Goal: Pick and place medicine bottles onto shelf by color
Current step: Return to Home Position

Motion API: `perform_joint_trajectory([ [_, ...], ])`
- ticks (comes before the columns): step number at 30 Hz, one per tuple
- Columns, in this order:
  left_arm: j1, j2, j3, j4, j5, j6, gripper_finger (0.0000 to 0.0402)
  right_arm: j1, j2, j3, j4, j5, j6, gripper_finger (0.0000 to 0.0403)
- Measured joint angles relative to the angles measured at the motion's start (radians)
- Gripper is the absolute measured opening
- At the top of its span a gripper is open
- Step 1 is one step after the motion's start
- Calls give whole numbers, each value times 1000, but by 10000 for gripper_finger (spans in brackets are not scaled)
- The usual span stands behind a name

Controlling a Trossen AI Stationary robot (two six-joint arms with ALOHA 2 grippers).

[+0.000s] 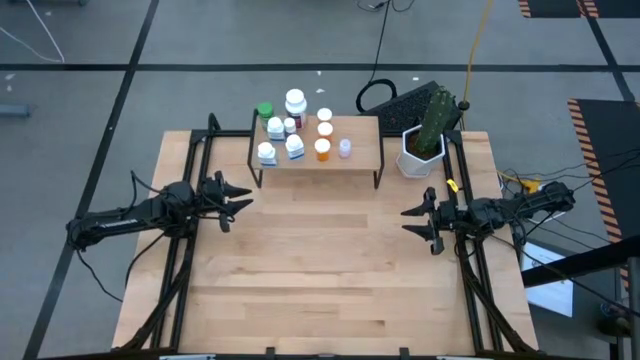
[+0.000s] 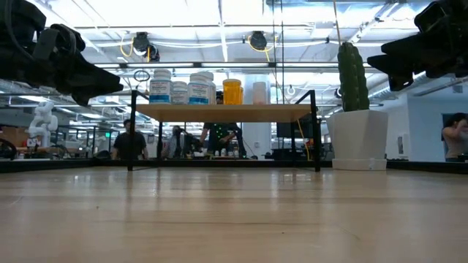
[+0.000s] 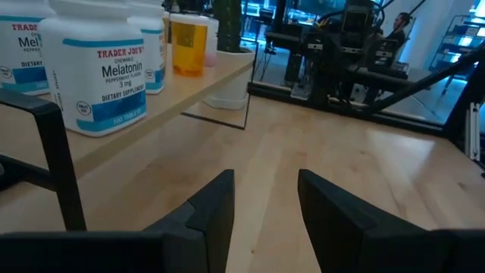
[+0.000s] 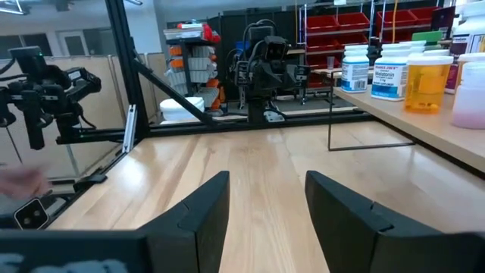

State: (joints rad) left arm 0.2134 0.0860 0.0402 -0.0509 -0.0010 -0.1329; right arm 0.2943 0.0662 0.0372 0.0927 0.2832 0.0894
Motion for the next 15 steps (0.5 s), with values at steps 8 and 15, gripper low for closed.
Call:
perform_joint_trajectory([
  [8, 0, 0, 0, 0, 0, 0, 147, 0, 0, 0, 1, 2, -236, 167],
  [15, 0, 0, 0, 1, 0, 1, 147, 0, 0, 0, 1, 2, -259, 167],
])
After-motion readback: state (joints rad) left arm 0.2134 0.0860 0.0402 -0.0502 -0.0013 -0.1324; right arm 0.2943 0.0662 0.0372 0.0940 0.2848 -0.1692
